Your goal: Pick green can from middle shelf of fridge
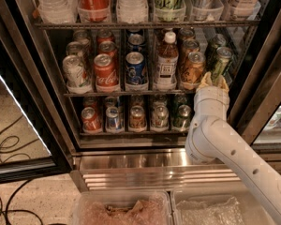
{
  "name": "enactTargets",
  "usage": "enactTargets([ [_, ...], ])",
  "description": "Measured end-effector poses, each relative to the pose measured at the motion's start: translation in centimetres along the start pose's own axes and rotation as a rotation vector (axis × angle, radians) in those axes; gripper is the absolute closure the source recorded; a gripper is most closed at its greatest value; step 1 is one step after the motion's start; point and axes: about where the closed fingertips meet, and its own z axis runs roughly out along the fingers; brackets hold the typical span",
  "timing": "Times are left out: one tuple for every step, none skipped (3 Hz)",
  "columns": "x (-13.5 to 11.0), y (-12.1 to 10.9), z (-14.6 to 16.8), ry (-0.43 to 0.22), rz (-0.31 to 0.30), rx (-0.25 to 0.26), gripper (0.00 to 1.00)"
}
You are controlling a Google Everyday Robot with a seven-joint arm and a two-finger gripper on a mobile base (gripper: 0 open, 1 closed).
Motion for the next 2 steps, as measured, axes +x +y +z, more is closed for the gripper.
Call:
enactTargets([
  [0.0,0.0,0.0,0.0,0.0,0.0,0.39],
  [0.0,0.0,0.0,0.0,0.0,0.0,0.17],
])
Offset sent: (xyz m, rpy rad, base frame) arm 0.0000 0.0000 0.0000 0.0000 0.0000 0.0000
